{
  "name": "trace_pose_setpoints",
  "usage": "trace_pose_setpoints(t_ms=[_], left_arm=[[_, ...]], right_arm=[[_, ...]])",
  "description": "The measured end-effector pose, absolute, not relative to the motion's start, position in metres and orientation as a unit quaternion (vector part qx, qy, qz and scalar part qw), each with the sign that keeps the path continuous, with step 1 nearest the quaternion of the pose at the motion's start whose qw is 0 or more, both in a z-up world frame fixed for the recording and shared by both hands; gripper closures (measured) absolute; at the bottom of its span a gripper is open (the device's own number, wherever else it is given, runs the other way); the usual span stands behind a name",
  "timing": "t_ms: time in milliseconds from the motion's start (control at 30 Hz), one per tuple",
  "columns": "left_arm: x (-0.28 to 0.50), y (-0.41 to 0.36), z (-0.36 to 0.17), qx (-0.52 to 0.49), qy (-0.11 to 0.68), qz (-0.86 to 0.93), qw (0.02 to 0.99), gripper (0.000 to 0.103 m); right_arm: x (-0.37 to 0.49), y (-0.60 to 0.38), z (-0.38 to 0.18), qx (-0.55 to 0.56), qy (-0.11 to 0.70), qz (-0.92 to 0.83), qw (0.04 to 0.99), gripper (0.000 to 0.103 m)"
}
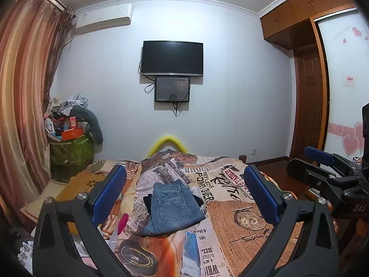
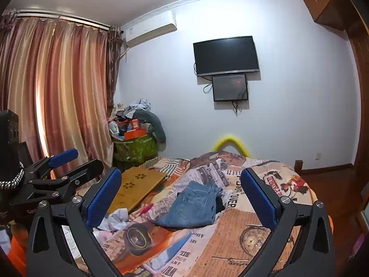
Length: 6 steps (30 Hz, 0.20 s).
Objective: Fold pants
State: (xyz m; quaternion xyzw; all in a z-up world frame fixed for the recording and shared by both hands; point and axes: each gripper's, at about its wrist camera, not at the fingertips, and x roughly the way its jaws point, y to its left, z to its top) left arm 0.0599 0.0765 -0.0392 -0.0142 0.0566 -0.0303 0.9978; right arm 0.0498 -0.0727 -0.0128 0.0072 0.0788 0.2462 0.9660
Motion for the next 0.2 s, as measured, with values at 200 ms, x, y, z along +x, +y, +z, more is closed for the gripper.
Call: trace_pose_setpoints(t_ms=[200], left_arm=[[0.0608,0.0788,-0.0403,-0.014,0.059,-0.03,0.998,0.0]], right_arm=[[0.05,-0.072,-0.0127,0.008,0.08,0.245,0.966,0.001]])
